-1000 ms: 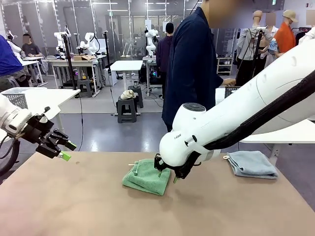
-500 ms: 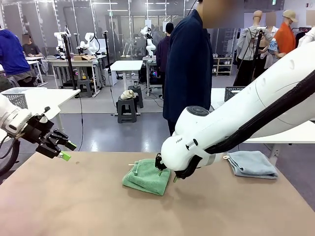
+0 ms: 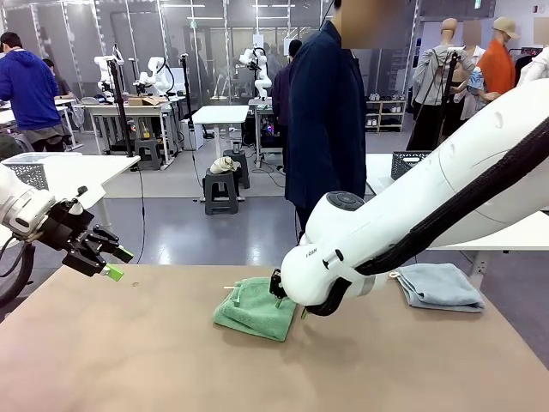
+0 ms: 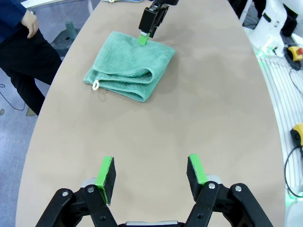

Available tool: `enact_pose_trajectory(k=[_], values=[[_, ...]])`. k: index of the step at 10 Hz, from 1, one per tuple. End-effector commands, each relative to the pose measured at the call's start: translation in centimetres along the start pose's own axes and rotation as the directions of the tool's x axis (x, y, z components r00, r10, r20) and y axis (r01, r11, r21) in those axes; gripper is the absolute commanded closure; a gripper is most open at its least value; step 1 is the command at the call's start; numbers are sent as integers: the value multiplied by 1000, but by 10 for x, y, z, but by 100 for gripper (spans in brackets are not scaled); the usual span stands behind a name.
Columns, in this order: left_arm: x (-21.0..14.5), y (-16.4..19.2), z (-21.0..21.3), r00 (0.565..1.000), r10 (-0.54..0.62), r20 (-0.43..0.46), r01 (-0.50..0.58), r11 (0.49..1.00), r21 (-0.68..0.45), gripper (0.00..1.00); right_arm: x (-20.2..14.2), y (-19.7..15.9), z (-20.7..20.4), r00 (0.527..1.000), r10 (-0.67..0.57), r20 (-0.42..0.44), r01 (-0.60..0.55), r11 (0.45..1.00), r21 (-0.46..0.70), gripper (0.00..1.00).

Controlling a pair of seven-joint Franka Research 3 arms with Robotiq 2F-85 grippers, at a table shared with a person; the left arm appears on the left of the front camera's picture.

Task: Fold the towels and place them in the basket.
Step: Stack the folded Towel with hook on the right side of the table.

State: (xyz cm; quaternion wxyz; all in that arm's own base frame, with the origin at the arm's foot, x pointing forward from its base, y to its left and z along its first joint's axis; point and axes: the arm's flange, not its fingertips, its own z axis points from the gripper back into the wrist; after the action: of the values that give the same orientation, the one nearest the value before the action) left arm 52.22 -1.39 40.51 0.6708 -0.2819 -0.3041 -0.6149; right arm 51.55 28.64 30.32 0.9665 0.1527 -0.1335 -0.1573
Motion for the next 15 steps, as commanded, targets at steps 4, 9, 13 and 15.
enact_pose_trajectory(k=[4, 9, 13, 15], values=[[1, 0, 0, 1000, -1, -5, 1, 1000, 7, 23, -4, -1, -8, 999, 11, 45, -12, 1000, 21, 52], [1, 0, 0, 1000, -1, -5, 1, 1000, 7, 23, -7, 1, -9, 997, 22, 71, -22, 1000, 9, 77], [1, 0, 0, 1000, -1, -5, 1, 1000, 7, 23, -8, 2, -9, 995, 31, 91, -32, 999, 12, 100], [1, 0, 0, 1000, -1, -5, 1, 1000, 7, 23, -8, 2, -9, 996, 38, 84, -39, 999, 7, 100]])
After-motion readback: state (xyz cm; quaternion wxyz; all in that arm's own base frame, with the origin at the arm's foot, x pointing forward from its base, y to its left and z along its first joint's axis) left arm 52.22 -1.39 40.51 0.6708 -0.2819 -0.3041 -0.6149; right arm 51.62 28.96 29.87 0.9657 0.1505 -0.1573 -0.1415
